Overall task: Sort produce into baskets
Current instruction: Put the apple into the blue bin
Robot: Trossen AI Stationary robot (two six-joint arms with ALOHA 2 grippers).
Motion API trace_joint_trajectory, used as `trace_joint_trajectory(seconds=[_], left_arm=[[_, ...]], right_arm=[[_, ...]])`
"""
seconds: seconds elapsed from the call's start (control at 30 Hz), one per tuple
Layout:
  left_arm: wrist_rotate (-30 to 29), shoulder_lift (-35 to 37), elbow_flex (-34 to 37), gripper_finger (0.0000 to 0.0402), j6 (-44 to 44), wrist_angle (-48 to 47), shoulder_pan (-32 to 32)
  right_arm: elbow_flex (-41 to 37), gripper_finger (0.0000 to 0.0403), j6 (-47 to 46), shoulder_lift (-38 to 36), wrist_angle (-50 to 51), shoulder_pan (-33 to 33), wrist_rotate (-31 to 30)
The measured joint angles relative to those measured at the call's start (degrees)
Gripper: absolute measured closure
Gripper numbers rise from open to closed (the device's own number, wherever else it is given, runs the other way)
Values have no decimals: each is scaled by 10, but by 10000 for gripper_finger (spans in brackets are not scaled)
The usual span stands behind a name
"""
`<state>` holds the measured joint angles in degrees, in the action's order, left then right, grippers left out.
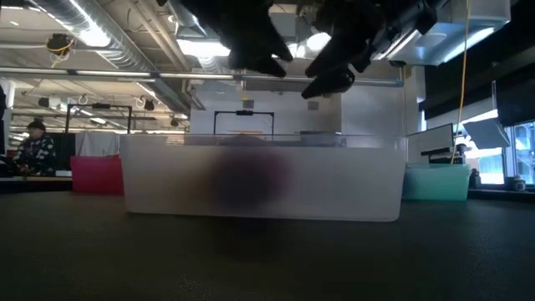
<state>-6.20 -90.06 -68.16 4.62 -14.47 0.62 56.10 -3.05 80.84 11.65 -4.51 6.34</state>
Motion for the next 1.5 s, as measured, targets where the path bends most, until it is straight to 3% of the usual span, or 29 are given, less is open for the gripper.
trace_joint_trajectory(seconds=[0.2,0.47,0.73,0.87,1.13,1.33,1.5], left_arm=[[17,-3,0,112,56,-67,-21],[109,-38,0,66,40,-109,-61],[94,-52,2,64,60,-197,-85],[53,-56,20,64,57,-187,-91],[40,-71,48,64,23,-117,-73],[41,-98,49,64,1,-83,-56],[39,-122,50,64,-2,-50,-37]], right_arm=[[0,31,-1,0,36,0,-2],[0,31,-1,0,36,0,-1],[0,31,-2,15,0,41,29],[-1,31,-1,38,-30,68,4],[0,31,-27,102,-68,87,-8],[0,31,-14,143,-79,88,57],[0,31,-9,169,-77,90,53]])
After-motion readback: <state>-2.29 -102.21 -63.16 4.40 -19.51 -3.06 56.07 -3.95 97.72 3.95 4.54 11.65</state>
